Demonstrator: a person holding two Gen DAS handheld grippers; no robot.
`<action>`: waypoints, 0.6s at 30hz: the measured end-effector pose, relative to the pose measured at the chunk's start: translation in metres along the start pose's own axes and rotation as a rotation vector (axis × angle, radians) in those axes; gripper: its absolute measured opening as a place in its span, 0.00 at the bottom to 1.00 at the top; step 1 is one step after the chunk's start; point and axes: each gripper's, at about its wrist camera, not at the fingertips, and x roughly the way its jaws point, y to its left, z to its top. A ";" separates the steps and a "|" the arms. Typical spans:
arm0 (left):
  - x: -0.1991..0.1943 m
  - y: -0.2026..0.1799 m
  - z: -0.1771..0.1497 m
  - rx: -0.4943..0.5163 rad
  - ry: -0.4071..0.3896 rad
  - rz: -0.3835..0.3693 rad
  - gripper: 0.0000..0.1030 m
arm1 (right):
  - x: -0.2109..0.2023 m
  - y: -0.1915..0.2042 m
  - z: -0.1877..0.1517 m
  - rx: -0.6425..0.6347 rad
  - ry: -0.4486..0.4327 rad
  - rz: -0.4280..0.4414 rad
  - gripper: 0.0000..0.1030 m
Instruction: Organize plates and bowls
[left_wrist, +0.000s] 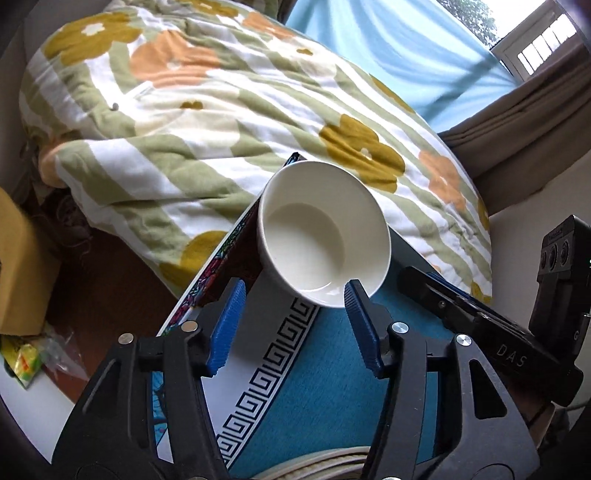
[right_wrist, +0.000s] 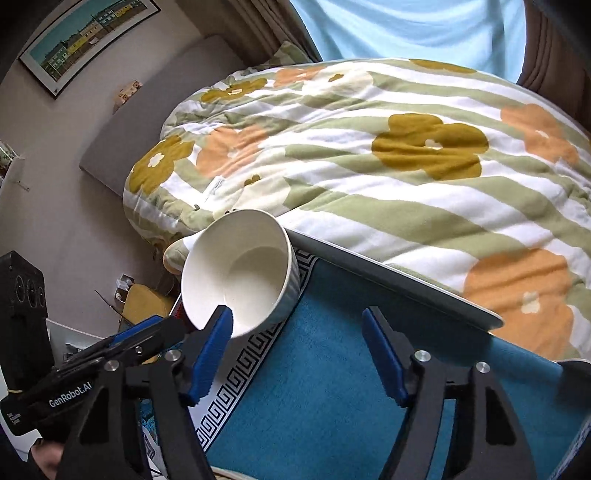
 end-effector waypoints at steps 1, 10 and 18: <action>0.007 0.003 0.002 -0.006 0.007 -0.005 0.48 | 0.007 0.000 0.001 0.002 0.008 0.005 0.56; 0.037 0.023 0.014 -0.054 0.026 -0.044 0.27 | 0.036 -0.001 0.010 0.031 0.044 0.068 0.28; 0.037 0.019 0.017 -0.017 0.005 -0.030 0.22 | 0.039 0.000 0.008 0.050 0.029 0.072 0.20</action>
